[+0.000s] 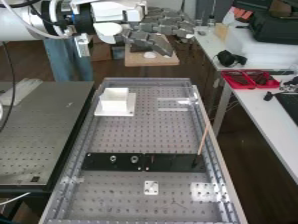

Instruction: Grab the smaller nut and place it in the white container

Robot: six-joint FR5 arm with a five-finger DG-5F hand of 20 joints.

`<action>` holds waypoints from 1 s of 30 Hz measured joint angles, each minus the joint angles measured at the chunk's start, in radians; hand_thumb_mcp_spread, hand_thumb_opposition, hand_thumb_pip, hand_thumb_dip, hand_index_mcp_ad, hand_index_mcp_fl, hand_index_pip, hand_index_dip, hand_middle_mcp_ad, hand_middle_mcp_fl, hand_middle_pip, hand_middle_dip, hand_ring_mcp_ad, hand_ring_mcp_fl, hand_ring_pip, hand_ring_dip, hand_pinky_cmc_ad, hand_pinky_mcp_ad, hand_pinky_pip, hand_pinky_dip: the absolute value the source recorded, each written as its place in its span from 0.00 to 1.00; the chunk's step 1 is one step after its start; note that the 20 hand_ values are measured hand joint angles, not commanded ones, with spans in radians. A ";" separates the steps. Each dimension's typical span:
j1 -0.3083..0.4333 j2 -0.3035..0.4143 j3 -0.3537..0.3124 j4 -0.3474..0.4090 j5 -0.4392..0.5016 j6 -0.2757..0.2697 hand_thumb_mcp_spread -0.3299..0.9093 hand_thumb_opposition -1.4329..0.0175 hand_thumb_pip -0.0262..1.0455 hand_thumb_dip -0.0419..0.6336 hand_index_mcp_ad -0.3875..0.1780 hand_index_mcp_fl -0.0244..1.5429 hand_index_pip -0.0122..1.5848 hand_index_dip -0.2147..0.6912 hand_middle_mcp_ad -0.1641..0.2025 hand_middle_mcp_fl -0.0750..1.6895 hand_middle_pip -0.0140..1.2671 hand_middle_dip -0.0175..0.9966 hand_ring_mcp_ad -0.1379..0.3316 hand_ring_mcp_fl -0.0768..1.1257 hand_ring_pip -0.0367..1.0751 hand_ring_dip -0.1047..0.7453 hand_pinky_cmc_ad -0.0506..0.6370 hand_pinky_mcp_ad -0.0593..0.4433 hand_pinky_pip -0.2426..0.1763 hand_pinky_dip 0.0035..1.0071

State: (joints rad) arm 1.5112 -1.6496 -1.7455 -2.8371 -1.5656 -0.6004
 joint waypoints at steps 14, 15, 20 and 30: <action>0.014 0.008 -0.006 0.010 0.002 0.001 0.43 0.46 0.74 0.37 0.40 0.09 0.13 0.33 0.65 0.05 0.11 0.27 0.68 0.06 0.10 0.25 0.59 0.67 0.32 0.71; 0.015 0.010 -0.007 0.010 0.000 0.001 0.44 0.46 0.74 0.37 0.40 0.09 0.13 0.33 0.65 0.05 0.11 0.27 0.68 0.06 0.10 0.25 0.59 0.67 0.32 0.71; 0.015 0.011 -0.007 0.008 -0.003 0.004 0.43 0.46 0.74 0.37 0.41 0.09 0.13 0.33 0.65 0.05 0.11 0.27 0.68 0.06 0.10 0.25 0.59 0.67 0.32 0.71; 0.018 0.012 -0.008 -0.007 -0.012 0.009 0.43 0.46 0.74 0.37 0.41 0.09 0.12 0.33 0.65 0.05 0.11 0.27 0.68 0.06 0.10 0.25 0.59 0.67 0.32 0.71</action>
State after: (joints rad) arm 1.5294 -1.6380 -1.7540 -2.8441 -1.5779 -0.5917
